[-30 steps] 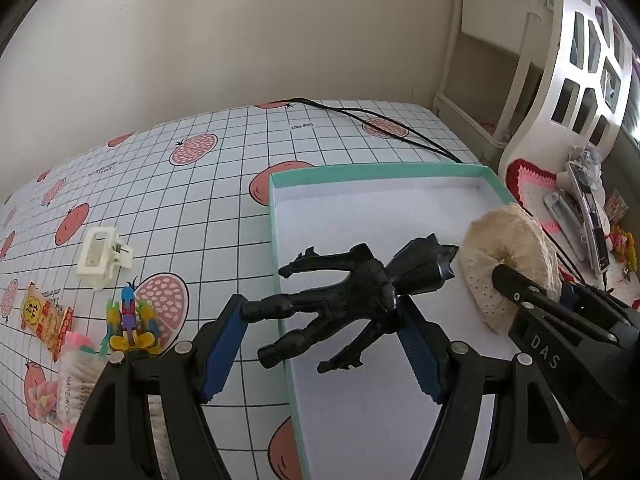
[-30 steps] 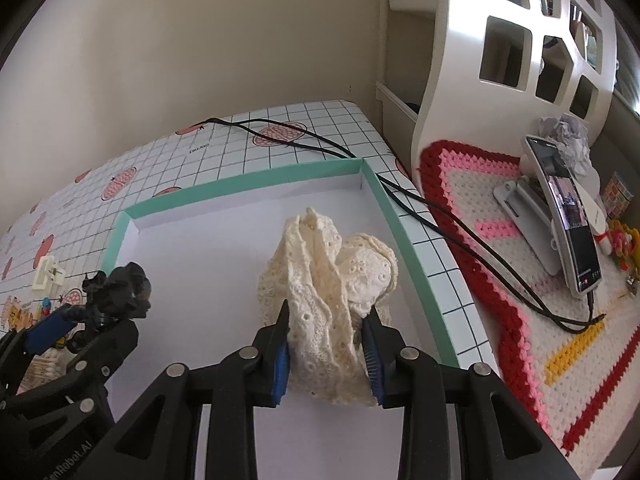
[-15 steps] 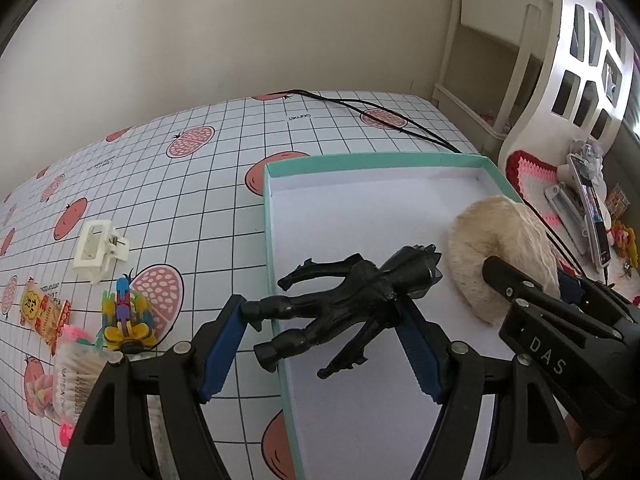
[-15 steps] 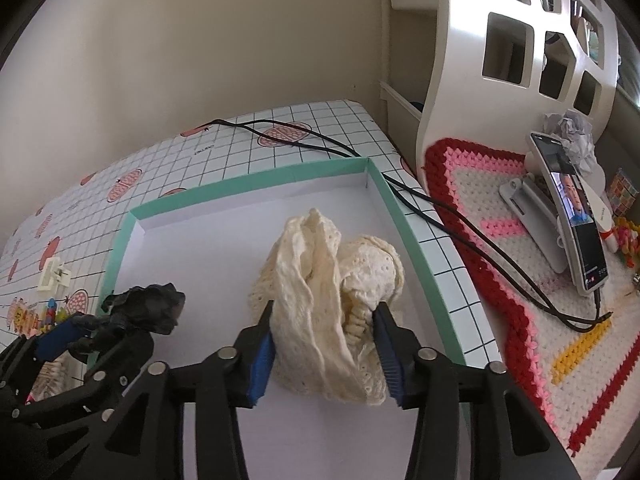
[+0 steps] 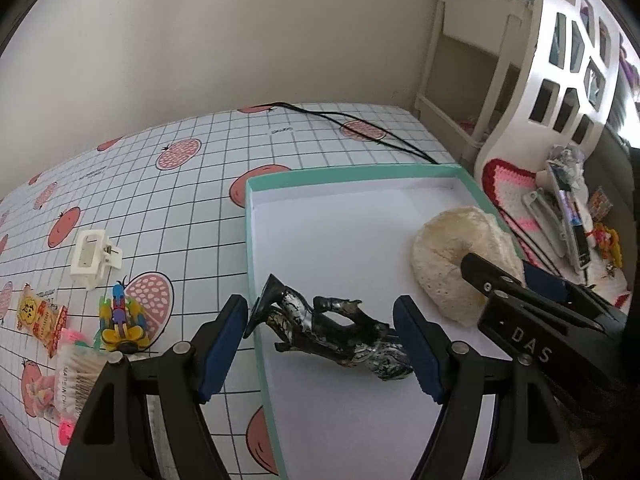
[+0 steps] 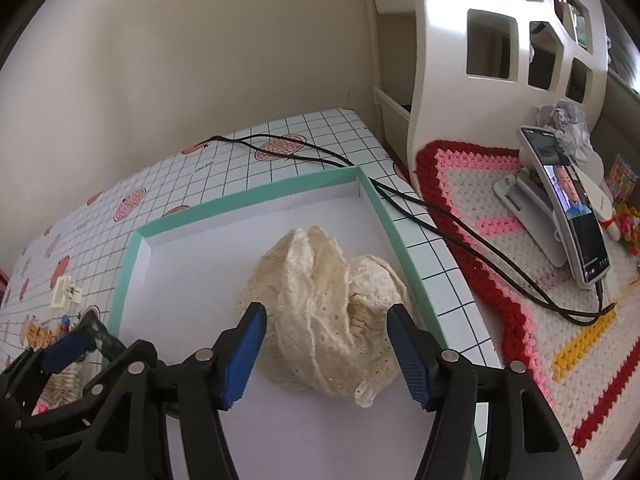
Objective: Organize objects
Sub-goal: 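Open both grippers to drop the figure and lace into the tray, then withdraw both grippers from the tray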
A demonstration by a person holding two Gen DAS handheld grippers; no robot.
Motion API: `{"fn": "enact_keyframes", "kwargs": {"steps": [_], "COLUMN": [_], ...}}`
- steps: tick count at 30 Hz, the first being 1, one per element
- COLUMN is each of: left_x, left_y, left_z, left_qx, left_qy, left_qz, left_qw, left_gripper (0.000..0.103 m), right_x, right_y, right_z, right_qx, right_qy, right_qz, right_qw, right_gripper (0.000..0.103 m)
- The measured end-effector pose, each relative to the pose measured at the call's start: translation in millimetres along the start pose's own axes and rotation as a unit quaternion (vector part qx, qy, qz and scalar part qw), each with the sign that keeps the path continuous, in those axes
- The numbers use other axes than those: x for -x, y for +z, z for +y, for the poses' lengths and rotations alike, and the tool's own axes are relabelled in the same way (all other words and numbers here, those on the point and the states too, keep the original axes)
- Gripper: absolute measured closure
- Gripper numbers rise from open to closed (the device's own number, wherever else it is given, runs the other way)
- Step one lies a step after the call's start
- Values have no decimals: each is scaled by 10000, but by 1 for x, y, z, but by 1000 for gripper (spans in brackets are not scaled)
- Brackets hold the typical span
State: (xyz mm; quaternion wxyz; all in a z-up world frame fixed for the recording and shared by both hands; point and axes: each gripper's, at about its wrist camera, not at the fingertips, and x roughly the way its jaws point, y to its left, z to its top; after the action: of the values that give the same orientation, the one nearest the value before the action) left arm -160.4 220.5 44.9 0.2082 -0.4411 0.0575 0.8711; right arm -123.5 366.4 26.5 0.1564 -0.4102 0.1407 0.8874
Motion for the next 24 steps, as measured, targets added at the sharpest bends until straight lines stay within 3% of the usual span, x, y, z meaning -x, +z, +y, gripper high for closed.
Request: {"fn": "enact_keyframes", "kwargs": {"steps": [8, 24], "left_x": [11, 14], "left_y": [4, 0], "left_z": [7, 30], "left_qx": [288, 499], "left_qy": [-393, 234], "left_qz": [-100, -123], "left_qw": [9988, 9984], "left_gripper": [27, 27], "right_x": [7, 13], "right_y": [3, 0], "right_z": [-2, 7], "right_qx": [-109, 109], "right_qy": [103, 118], "right_qz": [-82, -82], "right_qw": [9999, 9998], "right_gripper": [37, 37]}}
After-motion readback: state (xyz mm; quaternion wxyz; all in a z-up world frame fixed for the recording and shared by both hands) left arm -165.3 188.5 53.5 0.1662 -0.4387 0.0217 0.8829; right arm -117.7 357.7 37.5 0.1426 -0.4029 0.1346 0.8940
